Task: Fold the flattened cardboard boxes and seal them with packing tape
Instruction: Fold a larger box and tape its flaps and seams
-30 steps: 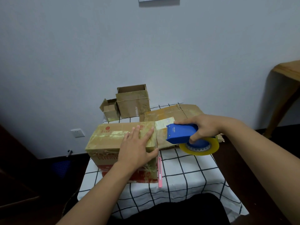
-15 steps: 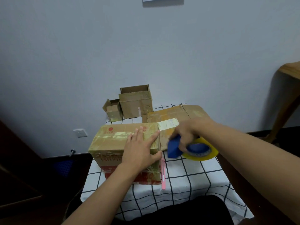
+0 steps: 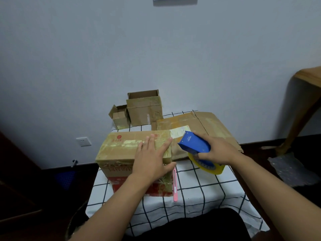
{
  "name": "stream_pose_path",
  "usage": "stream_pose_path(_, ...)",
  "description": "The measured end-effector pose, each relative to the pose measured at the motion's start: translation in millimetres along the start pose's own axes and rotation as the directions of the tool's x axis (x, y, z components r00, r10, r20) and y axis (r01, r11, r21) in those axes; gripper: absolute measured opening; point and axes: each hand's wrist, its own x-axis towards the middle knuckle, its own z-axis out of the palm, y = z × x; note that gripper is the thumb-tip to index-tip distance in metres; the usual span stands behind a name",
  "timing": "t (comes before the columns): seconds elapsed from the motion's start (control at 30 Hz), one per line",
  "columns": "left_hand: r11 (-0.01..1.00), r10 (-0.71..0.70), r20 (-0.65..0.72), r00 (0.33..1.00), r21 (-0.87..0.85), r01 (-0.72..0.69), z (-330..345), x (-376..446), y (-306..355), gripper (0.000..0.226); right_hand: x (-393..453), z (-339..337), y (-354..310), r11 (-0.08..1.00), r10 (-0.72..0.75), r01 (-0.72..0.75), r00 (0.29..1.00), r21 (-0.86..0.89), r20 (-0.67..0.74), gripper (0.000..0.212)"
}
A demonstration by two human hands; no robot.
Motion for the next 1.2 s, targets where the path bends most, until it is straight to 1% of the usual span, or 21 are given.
stream_pose_path(0.07,1.000,0.000,0.006,1.000,0.001,0.000,-1,0,0,0.084,-5,8,5,0.996,0.015,-0.010,0.999,0.092,-0.047,0.090)
stream_pose_path(0.13,1.000,0.001,0.010,1.000,0.006,-0.001,-1,0,0,0.084,-11,11,6,0.992,0.030,-0.023,0.998,0.123,-0.059,0.091)
stream_pose_path(0.27,1.000,0.001,0.004,1.000,0.000,-0.001,0,1,-1,0.084,-19,18,11,0.990,0.070,-0.068,0.997,0.121,-0.011,0.075)
stream_pose_path(0.4,1.000,0.002,-0.003,1.000,0.004,-0.002,1,1,-1,0.083,-26,26,7,0.996,0.072,-0.075,0.996,0.040,0.055,0.082)
stream_pose_path(0.47,1.000,0.002,-0.006,1.000,-0.001,-0.002,1,1,0,0.083,-30,32,1,0.997,0.066,-0.064,0.997,-0.052,0.043,0.086)
stream_pose_path(0.53,1.000,-0.001,-0.002,1.000,-0.007,0.001,0,1,0,0.083,-35,42,-4,0.987,0.071,-0.068,0.997,-0.142,0.017,0.085)
stream_pose_path(0.63,1.000,-0.006,0.006,1.000,-0.002,0.006,-1,-1,0,0.082,-41,64,-5,0.968,0.114,-0.123,0.992,-0.221,-0.053,0.080)
stream_pose_path(0.7,1.000,-0.008,0.008,1.000,-0.005,0.008,-1,0,1,0.082,-43,78,-1,0.956,0.144,-0.165,0.984,-0.243,-0.104,0.075)
stream_pose_path(0.8,1.000,-0.008,0.012,1.000,-0.004,0.008,-1,0,0,0.082,-45,96,1,0.938,0.145,-0.181,0.979,-0.295,-0.140,0.065)
stream_pose_path(0.93,1.000,-0.005,0.003,1.000,-0.005,0.005,-1,0,1,0.081,-46,116,-2,0.913,0.182,-0.226,0.971,-0.339,-0.156,0.055)
stream_pose_path(1.03,1.000,-0.005,0.006,1.000,-0.005,0.005,-1,0,1,0.081,-45,129,-4,0.898,0.171,-0.221,0.972,-0.381,-0.159,0.049)
stream_pose_path(1.13,1.000,-0.002,0.007,1.000,-0.012,0.002,-1,0,1,0.081,-44,138,-4,0.883,0.187,-0.223,0.974,-0.413,-0.128,0.047)
stream_pose_path(1.2,1.000,-0.001,0.001,1.000,-0.004,0.001,0,0,0,0.081,-41,132,-7,0.870,0.223,-0.234,0.972,-0.434,-0.077,0.045)
